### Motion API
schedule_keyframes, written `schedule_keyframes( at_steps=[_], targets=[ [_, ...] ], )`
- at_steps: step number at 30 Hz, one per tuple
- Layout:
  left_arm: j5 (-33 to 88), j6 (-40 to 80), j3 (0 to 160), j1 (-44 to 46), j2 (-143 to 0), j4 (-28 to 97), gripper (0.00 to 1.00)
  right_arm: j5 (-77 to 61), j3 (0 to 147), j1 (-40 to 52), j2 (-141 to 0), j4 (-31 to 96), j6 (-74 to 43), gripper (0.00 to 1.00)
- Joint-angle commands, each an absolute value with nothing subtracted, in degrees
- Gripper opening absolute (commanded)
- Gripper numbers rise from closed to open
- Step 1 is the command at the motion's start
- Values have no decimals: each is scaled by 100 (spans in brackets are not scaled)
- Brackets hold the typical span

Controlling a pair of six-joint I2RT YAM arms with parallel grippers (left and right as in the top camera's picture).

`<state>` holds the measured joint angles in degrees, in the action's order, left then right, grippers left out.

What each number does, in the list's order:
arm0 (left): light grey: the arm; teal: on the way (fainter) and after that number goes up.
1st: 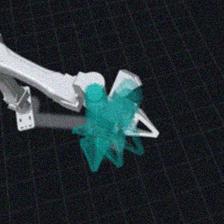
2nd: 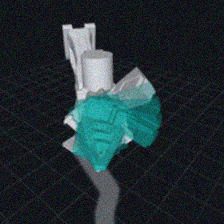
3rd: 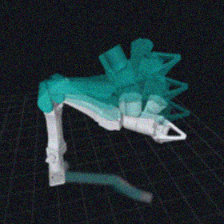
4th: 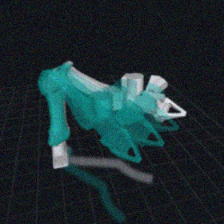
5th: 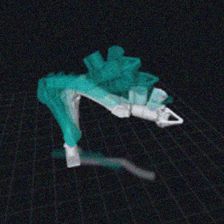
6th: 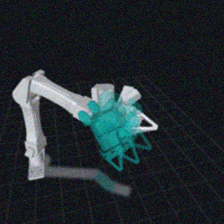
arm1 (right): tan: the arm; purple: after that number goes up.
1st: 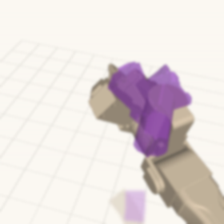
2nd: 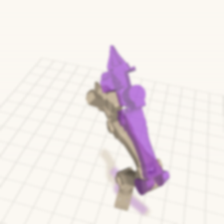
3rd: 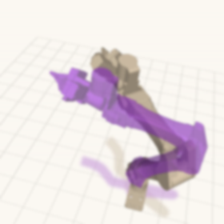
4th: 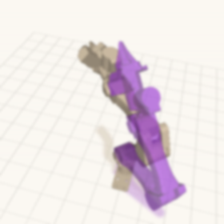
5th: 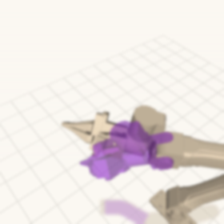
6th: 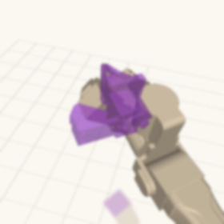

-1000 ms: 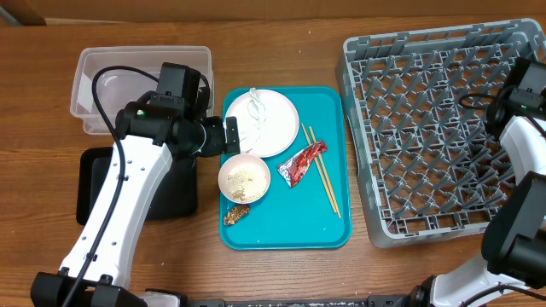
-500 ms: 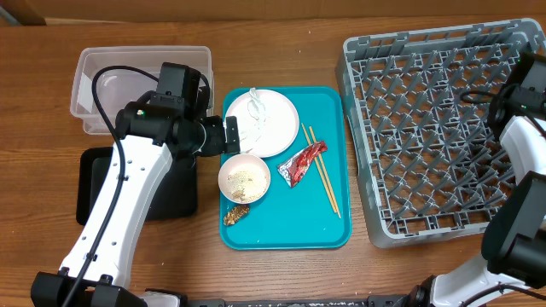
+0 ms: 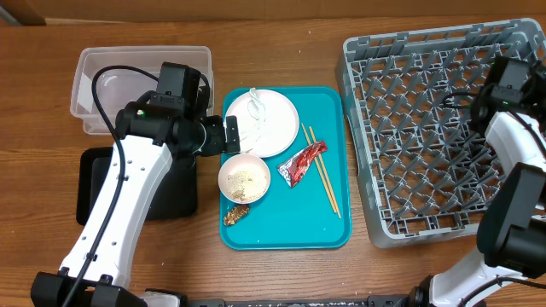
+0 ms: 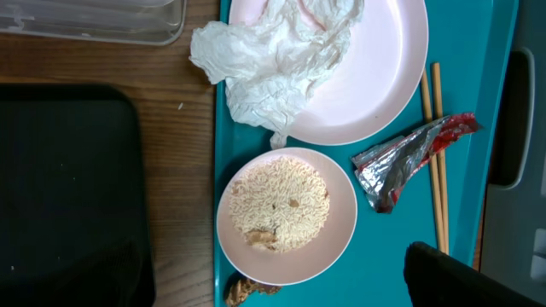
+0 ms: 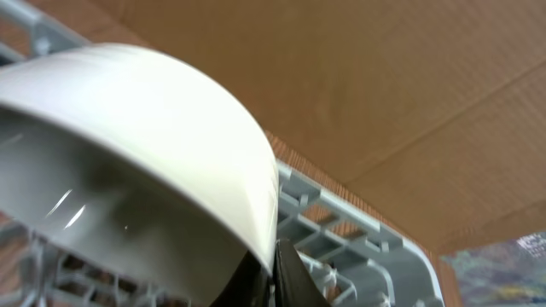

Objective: Sort waste into correct bins and load items into the dishwasher

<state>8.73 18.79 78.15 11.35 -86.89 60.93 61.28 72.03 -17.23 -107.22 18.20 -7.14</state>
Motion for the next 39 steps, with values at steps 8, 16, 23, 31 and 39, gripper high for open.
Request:
schedule_keyframes(
  at_steps=[8, 16, 23, 31, 39],
  targets=[
    [856, 1737, 7889, 1127, -8656, 6082, 100, 6073, 7277, -1278, -10709, 2882, -1236, 43],
    [854, 1737, 7889, 1127, -8656, 6082, 100, 4401, 7288, -1055, -9756, 3245, -1236, 54],
    [849, 1732, 7889, 1127, -8656, 6082, 100, 1592, 7288, -786, -8512, 3879, -1201, 64],
    [838, 1734, 7889, 1127, -8656, 6075, 100, -1142, 7288, -143, -8018, 4840, -1205, 71],
    [1009, 1334, 7889, 1367, -8680, 5666, 100, -819, 7288, 270, -8038, 5555, -1389, 79]
  ],
)
